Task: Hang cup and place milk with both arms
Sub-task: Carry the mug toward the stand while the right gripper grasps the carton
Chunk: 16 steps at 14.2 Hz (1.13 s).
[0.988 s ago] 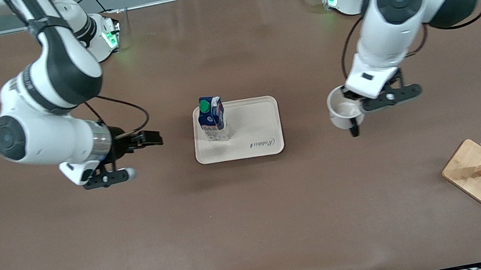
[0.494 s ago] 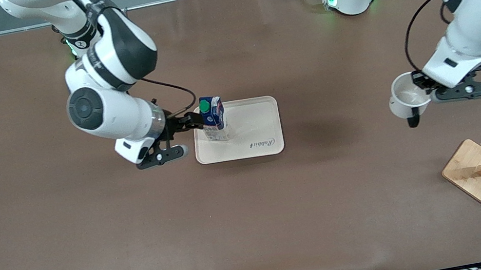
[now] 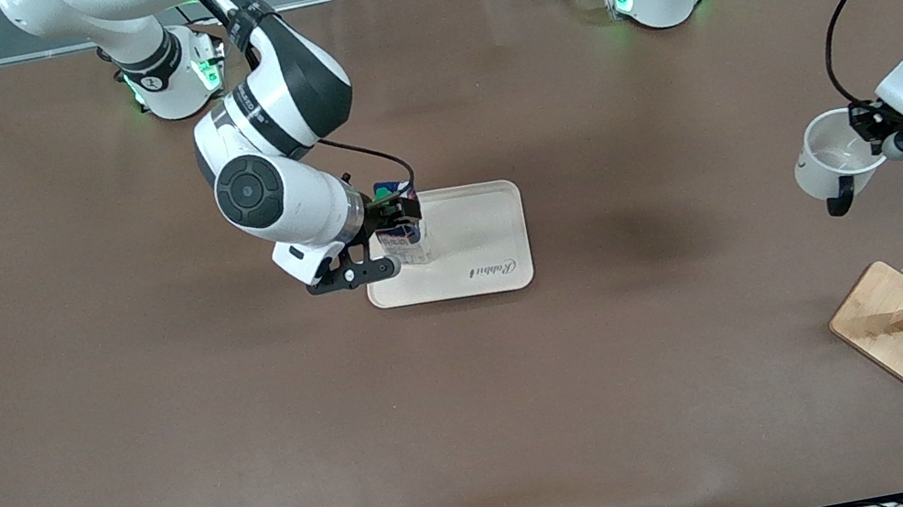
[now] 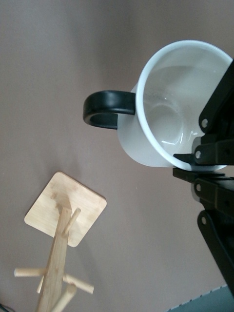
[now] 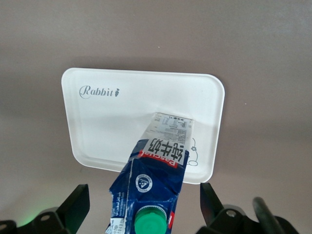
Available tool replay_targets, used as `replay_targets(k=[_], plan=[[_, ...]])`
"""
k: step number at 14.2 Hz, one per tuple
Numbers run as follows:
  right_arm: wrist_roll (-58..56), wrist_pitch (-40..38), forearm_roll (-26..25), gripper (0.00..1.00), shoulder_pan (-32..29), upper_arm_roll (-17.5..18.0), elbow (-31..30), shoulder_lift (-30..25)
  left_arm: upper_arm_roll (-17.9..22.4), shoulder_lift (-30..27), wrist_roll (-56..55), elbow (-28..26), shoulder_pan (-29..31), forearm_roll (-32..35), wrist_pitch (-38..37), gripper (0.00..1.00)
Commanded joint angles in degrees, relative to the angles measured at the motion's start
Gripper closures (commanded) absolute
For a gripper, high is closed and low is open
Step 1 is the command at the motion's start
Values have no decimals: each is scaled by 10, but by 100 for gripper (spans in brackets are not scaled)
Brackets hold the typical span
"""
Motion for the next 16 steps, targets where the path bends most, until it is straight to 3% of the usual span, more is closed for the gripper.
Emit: replay_targets(k=[1,9,12,16], plan=[[11,-4,-10,0,9,-6,-13,-3,-1,0,52,24,20,-6,-6,100],[86,-30,-10,0,28,-5,-16,12,8,20,149,42,65,-22,18,100],[87,-30,-10,0,34,-5,-17,13,8,73,192,101,66,-19,18,100],[84,-32,-9,0,26,-5,5,13,9,111,209,136,75,-15,18,100]])
